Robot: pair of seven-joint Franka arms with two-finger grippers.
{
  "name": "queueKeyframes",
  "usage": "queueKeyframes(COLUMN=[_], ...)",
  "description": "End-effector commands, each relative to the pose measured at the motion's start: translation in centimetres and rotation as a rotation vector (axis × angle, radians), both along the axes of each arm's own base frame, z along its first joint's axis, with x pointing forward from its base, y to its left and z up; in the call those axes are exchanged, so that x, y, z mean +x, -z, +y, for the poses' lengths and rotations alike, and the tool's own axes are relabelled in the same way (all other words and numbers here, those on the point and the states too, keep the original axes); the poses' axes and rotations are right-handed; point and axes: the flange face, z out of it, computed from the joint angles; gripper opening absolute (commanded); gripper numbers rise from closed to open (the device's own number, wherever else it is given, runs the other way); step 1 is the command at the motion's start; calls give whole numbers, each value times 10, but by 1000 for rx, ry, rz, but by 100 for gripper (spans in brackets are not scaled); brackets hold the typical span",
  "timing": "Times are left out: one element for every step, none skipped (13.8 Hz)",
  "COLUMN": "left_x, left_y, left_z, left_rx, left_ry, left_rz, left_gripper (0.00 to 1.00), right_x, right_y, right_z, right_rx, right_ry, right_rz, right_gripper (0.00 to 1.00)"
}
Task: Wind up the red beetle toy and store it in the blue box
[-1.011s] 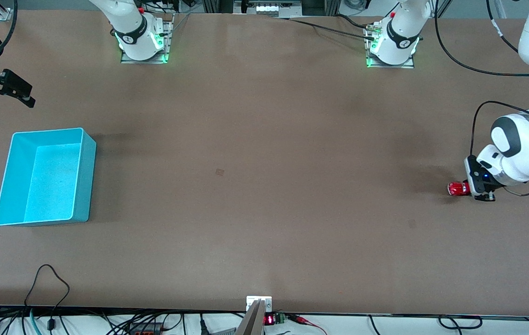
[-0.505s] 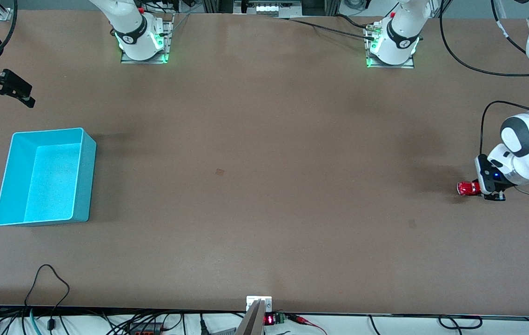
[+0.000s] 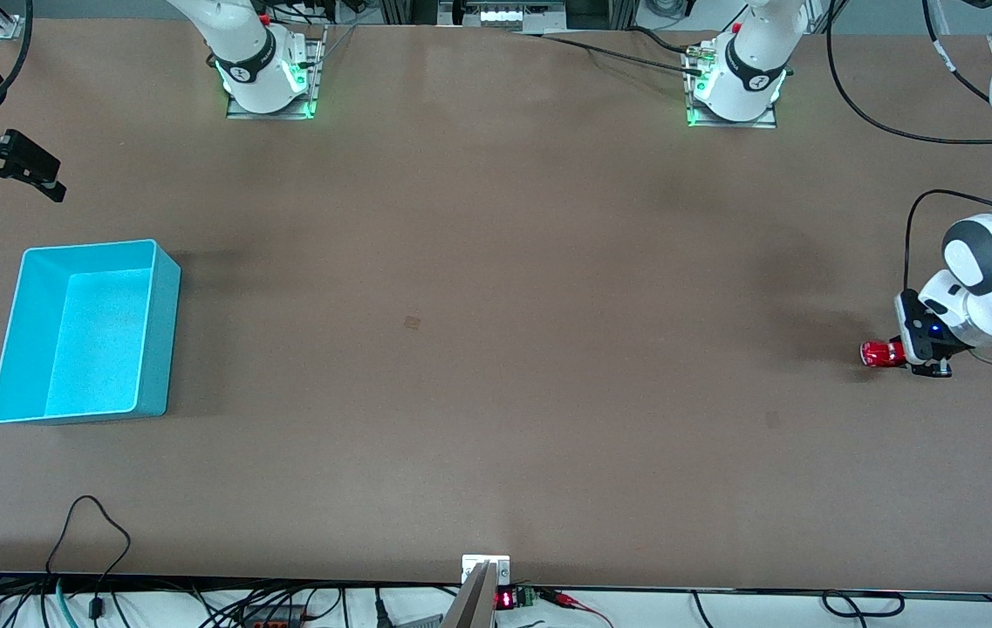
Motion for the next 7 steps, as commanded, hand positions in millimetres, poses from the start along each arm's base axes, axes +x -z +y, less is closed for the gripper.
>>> queueKeyframes(left_x=[7, 8, 9, 11, 11, 11, 12], left_y=[4, -6, -16, -24, -30, -38, -46], left_z=[4, 0, -5, -12, -16, -16, -21], left_rx=[8, 6, 3, 0, -5, -4, -5], left_ry=[41, 46, 45, 55, 57, 54, 49], left_rz=[2, 9, 22, 33, 47, 51, 46], left_gripper=[100, 100, 100, 100, 100, 100, 100], right_x=[-1, -1, -1, 0, 0, 0, 0], right_y=[-2, -2, -2, -3, -3, -3, -3], right_z=[2, 4, 4, 5, 5, 5, 5], right_rx=[16, 17, 17, 17, 15, 15, 15], right_ry=[6, 3, 3, 1, 1, 1, 1], right_rz=[-12, -12, -13, -19, -21, -21, -21], right_gripper=[100, 100, 100, 100, 100, 100, 100])
